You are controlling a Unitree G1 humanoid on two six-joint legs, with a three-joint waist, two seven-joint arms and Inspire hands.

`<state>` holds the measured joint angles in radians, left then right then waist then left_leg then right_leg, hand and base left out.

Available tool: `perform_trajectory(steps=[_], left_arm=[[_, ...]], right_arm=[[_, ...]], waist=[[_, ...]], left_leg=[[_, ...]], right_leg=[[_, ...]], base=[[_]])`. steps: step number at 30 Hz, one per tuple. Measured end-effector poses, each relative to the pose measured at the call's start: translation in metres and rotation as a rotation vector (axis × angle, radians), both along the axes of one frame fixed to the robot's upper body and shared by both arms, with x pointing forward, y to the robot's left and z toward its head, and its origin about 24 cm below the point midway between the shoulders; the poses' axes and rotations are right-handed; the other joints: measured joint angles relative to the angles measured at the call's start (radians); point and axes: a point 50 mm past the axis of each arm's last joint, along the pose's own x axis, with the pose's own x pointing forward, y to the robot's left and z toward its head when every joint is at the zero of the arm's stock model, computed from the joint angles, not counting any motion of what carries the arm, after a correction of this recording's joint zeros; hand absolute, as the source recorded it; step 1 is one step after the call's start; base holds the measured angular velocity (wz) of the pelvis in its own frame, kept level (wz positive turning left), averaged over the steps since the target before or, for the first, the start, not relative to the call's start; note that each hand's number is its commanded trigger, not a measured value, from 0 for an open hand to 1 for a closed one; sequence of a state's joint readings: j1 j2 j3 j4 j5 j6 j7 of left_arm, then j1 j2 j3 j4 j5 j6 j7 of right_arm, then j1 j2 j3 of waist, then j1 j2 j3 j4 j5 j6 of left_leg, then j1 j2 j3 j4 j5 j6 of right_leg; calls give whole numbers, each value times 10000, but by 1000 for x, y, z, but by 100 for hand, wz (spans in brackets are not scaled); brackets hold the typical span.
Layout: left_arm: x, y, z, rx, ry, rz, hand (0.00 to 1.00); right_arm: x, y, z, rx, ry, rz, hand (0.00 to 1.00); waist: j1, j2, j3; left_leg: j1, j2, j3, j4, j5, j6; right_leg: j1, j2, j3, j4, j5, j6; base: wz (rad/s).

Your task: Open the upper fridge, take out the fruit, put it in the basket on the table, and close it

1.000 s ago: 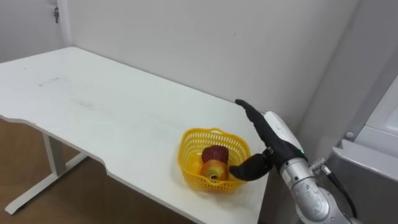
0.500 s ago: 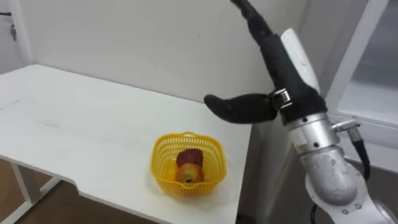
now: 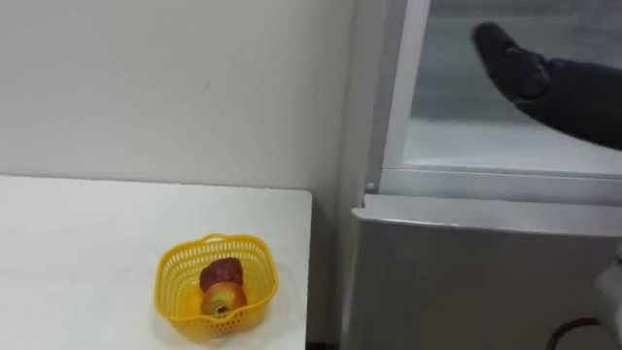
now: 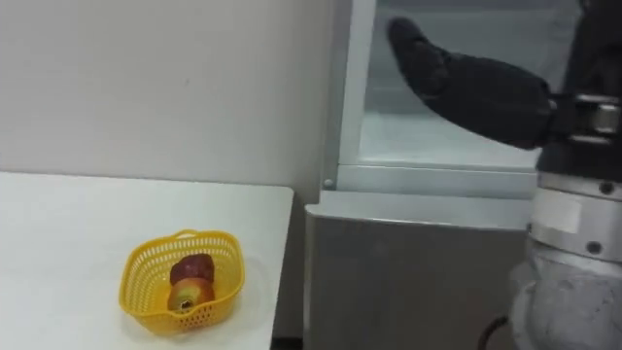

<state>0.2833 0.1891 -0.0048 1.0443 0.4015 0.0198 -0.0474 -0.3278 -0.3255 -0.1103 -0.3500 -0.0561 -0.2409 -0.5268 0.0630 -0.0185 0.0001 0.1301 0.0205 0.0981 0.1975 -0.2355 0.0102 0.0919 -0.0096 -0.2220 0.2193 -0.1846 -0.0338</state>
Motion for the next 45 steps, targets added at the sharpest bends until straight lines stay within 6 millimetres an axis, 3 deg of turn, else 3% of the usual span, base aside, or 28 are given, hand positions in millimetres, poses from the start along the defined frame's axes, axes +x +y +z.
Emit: perform_trajectory(steps=[8,14,17,25,34,45], left_arm=[[-10,-8,-2,-53,78,159,0],[-3,-7,-1,58,-275,100,0],[-4,-6,-1,69,-236,107,0],[-7,-6,-1,68,-173,163,0],[-7,-7,-1,40,-141,169,0],[-2,-8,-1,-3,-226,-54,0]], right_arm=[[-17,-36,-46,1525,1668,-1119,0],[-16,-38,-51,1673,1944,-1062,0],[-16,-39,-52,1618,2014,-1036,0],[-19,-41,-62,1445,2567,-1097,0],[-22,-43,-74,1266,3284,-1124,0],[-24,-50,-120,1206,5739,-814,0]], waist=[[-587,-92,-38],[-829,-291,-34],[-859,-364,-29],[-887,-276,-3],[-906,-171,-61],[-881,-121,-22]], left_leg=[[-139,3,263,-5,6,-1],[-42,8,397,-17,6,-1],[9,16,477,-44,6,-1],[10,29,546,-58,5,-1],[40,33,632,-89,5,-1],[-30,34,674,-96,4,0]], right_leg=[[-248,101,270,-8,-1,-6],[-256,141,494,-148,-2,-1],[-247,159,585,-160,-2,-1],[-253,157,686,-155,-1,1],[-263,182,797,-155,-1,0],[-428,134,810,-152,-4,3]], base=[[-11],[-7],[-8],[-3],[-3],[0]])
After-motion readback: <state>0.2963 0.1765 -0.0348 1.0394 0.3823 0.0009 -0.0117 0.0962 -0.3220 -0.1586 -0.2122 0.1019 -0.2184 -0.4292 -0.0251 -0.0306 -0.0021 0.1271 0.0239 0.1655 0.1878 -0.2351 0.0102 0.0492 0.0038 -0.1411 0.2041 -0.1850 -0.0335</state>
